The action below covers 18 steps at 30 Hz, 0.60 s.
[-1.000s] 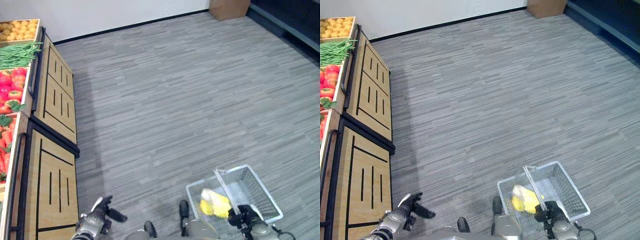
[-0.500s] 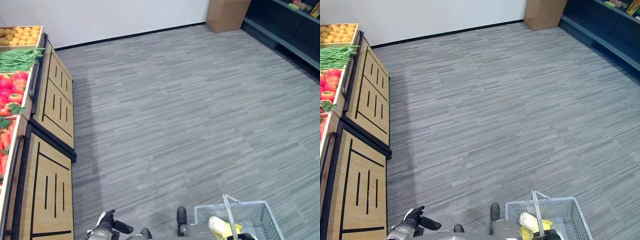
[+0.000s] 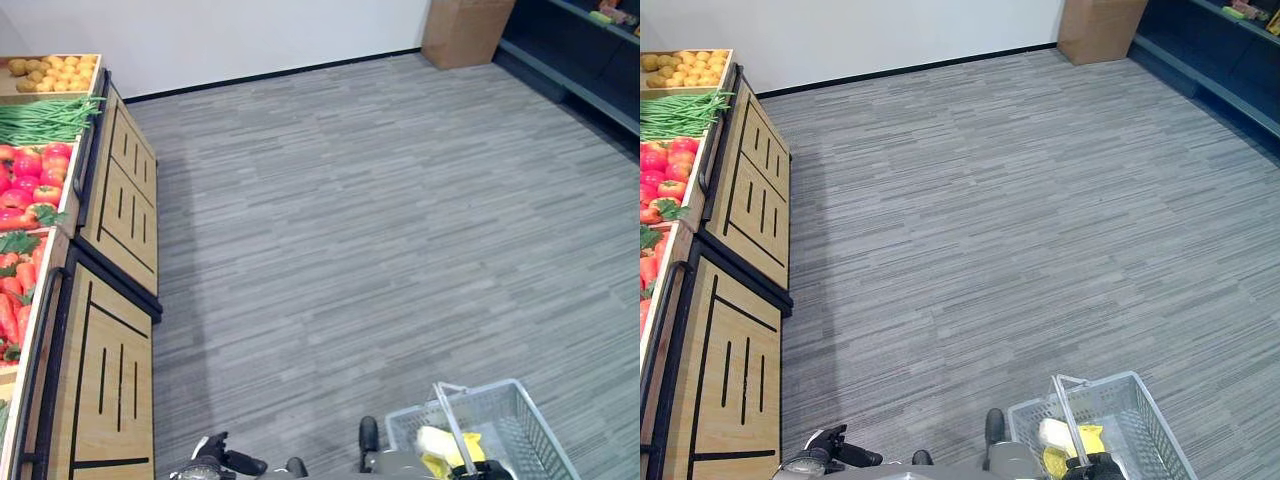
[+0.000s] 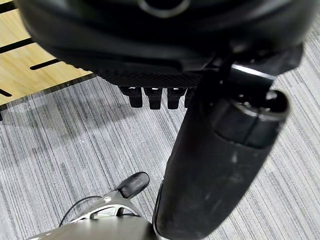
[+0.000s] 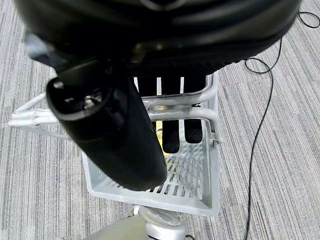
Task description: Get the vegetables into the basket
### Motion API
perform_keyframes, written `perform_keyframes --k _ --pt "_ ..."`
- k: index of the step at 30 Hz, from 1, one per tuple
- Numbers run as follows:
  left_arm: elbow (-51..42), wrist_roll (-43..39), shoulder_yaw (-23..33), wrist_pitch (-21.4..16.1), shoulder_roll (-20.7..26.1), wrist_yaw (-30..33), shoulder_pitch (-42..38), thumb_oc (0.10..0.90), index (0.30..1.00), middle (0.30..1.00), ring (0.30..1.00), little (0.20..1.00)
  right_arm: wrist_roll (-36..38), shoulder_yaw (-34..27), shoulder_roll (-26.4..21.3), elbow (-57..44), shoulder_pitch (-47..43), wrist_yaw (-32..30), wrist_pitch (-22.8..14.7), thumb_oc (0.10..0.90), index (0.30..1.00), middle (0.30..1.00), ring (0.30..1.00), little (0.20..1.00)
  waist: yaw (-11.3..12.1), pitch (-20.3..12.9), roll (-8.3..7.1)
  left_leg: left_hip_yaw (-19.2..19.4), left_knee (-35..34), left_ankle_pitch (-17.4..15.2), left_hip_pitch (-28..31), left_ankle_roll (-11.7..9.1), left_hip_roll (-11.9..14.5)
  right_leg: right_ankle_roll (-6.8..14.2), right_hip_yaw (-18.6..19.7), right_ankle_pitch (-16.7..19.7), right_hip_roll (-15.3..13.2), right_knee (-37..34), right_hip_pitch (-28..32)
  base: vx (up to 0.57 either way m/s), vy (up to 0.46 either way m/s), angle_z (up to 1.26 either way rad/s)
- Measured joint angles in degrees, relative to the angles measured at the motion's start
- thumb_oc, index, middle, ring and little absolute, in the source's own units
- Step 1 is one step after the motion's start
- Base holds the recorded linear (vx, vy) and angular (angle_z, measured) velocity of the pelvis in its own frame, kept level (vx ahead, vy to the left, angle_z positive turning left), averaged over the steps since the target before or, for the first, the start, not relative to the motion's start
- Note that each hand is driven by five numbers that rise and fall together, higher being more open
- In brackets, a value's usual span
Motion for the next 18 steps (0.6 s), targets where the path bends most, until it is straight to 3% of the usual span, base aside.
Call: perform_keyframes --k 4,5,6,8,9,12,15,18 --pt "-0.9 0.5 -0.5 0.1 0.5 -0.1 -1.5 0.9 1.0 1.0 1.0 1.0 0.0 -0.4 -0.2 0.2 -1.5 0.0 0.0 0.4 0.3 0.3 0.3 0.3 0.2 1.0 -0.88 0.9 1.4 -1.4 -1.9 2.0 -1.6 0.8 0.5 -0.6 -1.2 5.4 -4.3 0.03 0.223 -0.1" --pt "-1.5 0.6 -1.7 0.0 1.3 0.1 -2.8 0.9 1.0 1.0 1.0 1.0 0.1 -0.4 -0.2 -0.5 -2.9 0.0 0.1 0.4 0.3 0.3 0.3 0.3 0.1 2.9 -1.33 1.9 1.6 -0.9 -1.7 2.2 -1.4 1.9 0.6 -1.7 -2.6 9.7 -6.3 0.06 0.235 -0.25" --pt "-4.7 0.8 -2.7 0.9 2.2 0.4 -3.1 0.9 1.0 1.0 1.0 1.0 0.2 -0.5 -0.1 -0.8 -3.4 0.0 0.1 0.4 0.3 0.3 0.3 0.3 -0.1 4.2 -2.33 1.7 2.7 -2.6 -1.6 3.4 -2.3 2.2 0.3 -1.2 -2.6 13.0 -7.8 0.08 0.209 -0.37" --pt "-11.5 2.3 -5.7 0.3 4.5 0.7 -2.6 0.9 1.0 1.0 1.0 1.0 0.6 -0.6 -0.4 -3.5 -4.7 -0.2 -0.2 0.4 0.3 0.3 0.3 0.3 0.5 7.5 -2.47 1.9 5.6 -4.8 -2.7 3.8 -2.4 4.9 -0.8 -3.6 -5.1 24.9 -14.4 0.06 0.056 -0.32" --pt "-13.5 2.7 -5.2 -0.1 4.4 1.2 -3.0 0.9 1.0 1.0 1.0 1.0 0.7 -1.9 -0.6 -3.8 -4.6 -0.4 -0.3 0.4 0.3 0.3 0.3 0.3 0.5 8.4 -2.24 1.9 5.9 -5.1 -2.7 4.1 -2.6 5.6 -0.4 -4.1 -5.8 26.2 -15.8 0.12 0.007 -0.1" --pt "-13.8 2.7 -4.2 -1.0 4.4 1.9 -3.4 0.9 1.0 1.0 1.0 1.0 2.3 -2.4 -0.5 -3.7 -4.1 -0.7 -0.2 0.4 0.3 0.3 0.3 0.3 0.6 9.2 -2.16 2.3 5.1 -5.2 -1.9 4.2 -3.1 5.8 2.0 -4.2 -5.3 19.9 -15.8 0.11 -0.079 -0.07" --pt "-6.7 2.7 -2.5 -0.8 4.2 2.5 -5.7 0.9 1.0 1.0 1.0 1.0 2.4 -1.7 0.4 -3.6 -3.5 -0.5 0.0 0.4 0.3 0.3 0.3 0.3 0.7 9.1 -2.48 2.8 3.9 -4.3 -1.1 3.4 -3.2 6.3 6.2 -3.6 -2.8 2.4 -14.5 0.22 -0.149 -0.06" --pt "-5.0 2.6 -2.5 -0.5 4.0 2.6 -5.1 0.9 1.0 1.0 1.0 1.0 2.4 -1.4 1.0 -3.0 -1.6 0.1 0.3 0.4 0.3 0.3 0.3 0.3 0.4 9.1 -2.59 0.5 2.4 -5.2 1.9 2.2 -3.3 4.8 4.9 -2.3 -2.2 2.5 -13.3 0.27 -0.197 0.42"
